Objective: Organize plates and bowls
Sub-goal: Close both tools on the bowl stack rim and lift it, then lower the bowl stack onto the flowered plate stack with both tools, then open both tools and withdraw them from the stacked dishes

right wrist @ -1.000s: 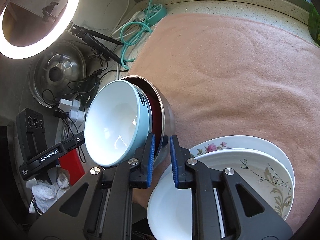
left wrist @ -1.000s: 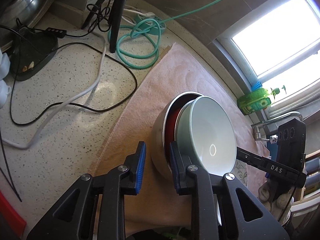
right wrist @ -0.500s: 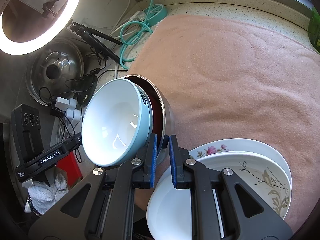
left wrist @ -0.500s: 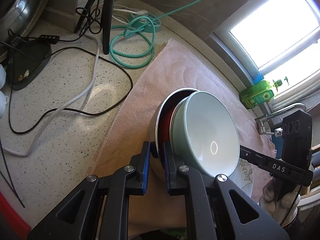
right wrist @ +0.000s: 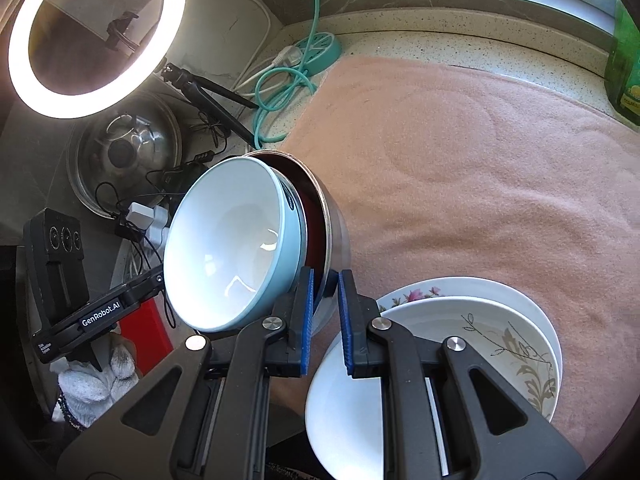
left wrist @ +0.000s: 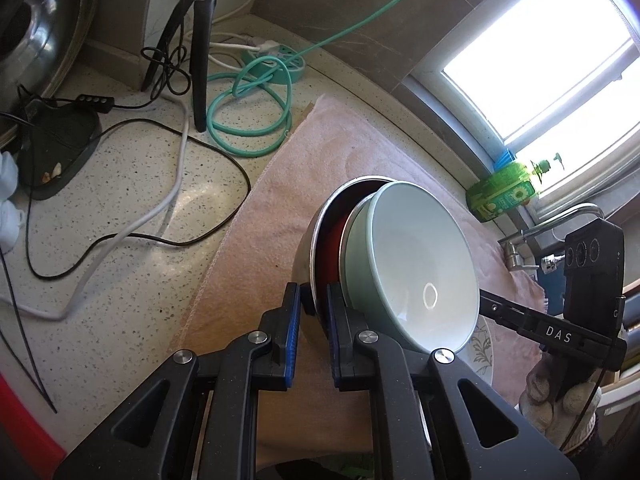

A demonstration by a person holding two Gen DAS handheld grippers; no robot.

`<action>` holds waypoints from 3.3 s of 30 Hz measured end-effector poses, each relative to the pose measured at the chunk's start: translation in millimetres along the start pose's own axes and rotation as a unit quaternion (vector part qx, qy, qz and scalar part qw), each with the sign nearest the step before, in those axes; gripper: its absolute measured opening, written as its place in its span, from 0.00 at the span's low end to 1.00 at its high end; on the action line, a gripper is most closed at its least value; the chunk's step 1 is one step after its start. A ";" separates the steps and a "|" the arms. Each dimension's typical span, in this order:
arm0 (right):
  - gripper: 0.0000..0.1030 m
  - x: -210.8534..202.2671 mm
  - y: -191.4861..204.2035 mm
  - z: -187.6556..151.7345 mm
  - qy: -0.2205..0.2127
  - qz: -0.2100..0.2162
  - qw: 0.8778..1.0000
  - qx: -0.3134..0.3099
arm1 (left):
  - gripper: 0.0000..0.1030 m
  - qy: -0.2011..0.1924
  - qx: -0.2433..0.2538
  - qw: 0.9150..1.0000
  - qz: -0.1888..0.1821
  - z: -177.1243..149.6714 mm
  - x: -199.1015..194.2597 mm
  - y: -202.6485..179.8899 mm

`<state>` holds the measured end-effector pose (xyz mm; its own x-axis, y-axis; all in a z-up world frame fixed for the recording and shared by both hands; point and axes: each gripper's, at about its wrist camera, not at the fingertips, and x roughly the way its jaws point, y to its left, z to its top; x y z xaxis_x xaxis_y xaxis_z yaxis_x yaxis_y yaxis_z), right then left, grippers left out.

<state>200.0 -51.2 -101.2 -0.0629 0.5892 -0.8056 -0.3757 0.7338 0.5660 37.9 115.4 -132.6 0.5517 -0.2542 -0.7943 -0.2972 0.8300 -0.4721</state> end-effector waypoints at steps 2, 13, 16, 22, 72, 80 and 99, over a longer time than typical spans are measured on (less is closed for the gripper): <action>0.13 -10.0 -1.7 -1.4 -0.006 0.000 1.000 0.001 | 0.09 -0.003 0.006 1.000 -0.005 0.8 -3.4 -5.9; 0.13 -66.4 -19.4 -21.3 -0.043 -0.009 0.999 0.018 | 0.09 -0.012 0.040 0.998 -0.041 -0.7 -13.1 -50.1; 0.13 -79.0 -28.4 -30.9 -0.050 -0.015 0.998 0.027 | 0.09 -0.008 0.050 0.998 -0.049 -3.4 -11.1 -62.2; 0.13 -97.6 -50.2 -54.0 -0.059 -0.025 0.997 0.054 | 0.09 0.012 0.071 0.995 -0.065 -13.8 -2.6 -86.9; 0.15 -95.6 -87.2 -114.9 -0.043 -0.047 0.993 0.104 | 0.09 0.088 0.120 0.987 -0.056 -55.3 28.6 -119.9; 0.15 -102.4 -85.8 -117.5 -0.053 -0.054 0.992 0.103 | 0.10 0.086 0.120 0.987 -0.058 -56.1 24.1 -118.6; 0.50 -135.1 -70.0 -149.6 -0.090 -0.111 0.987 0.075 | 0.20 0.063 0.161 0.985 -0.025 -75.4 -7.7 -115.6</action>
<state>96.4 -232.8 -58.2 0.1768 0.4491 -0.8758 -0.2196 0.8854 0.4097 9.3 -16.0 -100.7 0.4520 -0.3411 -0.8242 0.0005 0.9241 -0.3822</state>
